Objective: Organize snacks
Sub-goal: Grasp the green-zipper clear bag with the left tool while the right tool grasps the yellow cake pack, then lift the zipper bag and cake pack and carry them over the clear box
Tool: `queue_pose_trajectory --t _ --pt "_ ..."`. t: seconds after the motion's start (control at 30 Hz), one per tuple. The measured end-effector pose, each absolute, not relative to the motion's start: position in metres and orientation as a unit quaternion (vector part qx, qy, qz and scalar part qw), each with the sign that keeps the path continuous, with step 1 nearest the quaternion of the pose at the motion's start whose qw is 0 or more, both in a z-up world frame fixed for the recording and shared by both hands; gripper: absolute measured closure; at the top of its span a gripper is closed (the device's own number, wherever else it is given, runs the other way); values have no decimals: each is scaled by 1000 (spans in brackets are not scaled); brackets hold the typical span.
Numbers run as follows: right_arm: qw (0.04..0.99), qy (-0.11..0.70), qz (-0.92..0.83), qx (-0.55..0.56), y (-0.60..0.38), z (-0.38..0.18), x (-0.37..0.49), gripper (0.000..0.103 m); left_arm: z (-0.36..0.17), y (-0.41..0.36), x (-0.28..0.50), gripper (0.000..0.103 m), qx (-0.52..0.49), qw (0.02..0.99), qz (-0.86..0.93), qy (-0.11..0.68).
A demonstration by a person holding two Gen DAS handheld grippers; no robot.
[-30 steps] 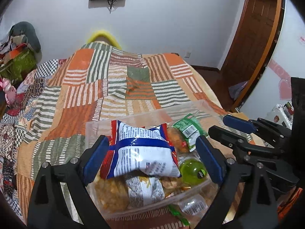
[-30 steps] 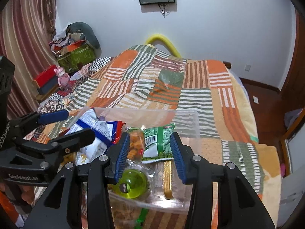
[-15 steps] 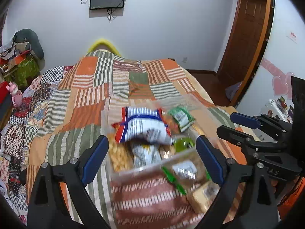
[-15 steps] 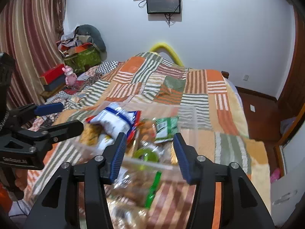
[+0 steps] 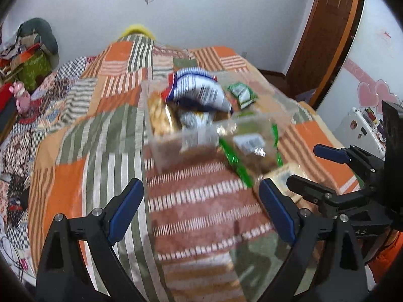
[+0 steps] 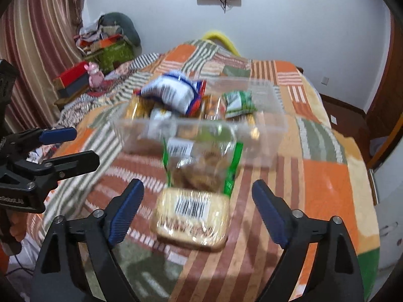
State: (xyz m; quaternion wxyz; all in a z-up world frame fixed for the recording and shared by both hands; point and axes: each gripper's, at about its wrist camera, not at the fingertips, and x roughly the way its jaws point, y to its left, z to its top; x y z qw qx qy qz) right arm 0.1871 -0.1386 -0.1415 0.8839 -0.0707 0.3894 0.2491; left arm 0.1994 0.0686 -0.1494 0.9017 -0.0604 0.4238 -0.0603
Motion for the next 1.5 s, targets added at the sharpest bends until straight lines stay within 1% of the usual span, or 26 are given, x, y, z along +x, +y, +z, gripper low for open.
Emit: queue_pose_trajectory --t 0.03,0.2,0.37,0.43,0.53,0.6,0.83,1.07,1.3,1.43,1.47,1.5 --pt "882 395 248 -72 -137 -146 187 14 -154 70 197 9 -66 899 -60 429" --pt "863 433 252 -71 -127 -168 192 14 -166 73 190 9 -81 891 -61 442" --pt "863 434 243 -83 -122 -174 190 14 -169 66 194 9 -74 888 -66 448" --pt "863 436 244 -79 -126 -174 190 21 -169 59 197 9 -71 889 -72 447" --pt "859 440 254 -54 -139 -170 189 26 -171 48 204 9 -65 888 -80 448" --pt "860 439 255 -46 -148 -170 184 26 -172 41 209 9 -61 887 -87 450" --pt "878 419 231 -12 -196 -157 182 27 -183 5 239 9 -51 875 -105 471" --pt "898 392 197 -11 -226 -144 187 27 -186 -20 275 9 -63 870 -109 476" --pt "900 392 192 6 -247 -146 197 27 -219 -28 306 8 -79 851 -100 510" --pt "897 398 193 4 -248 -150 200 27 -220 -35 306 7 -62 862 -104 492" --pt "896 399 193 3 -248 -151 201 27 -220 -37 305 9 -61 864 -105 489" --pt "895 402 194 4 -248 -153 202 27 -219 -38 304 14 -61 867 -107 483"
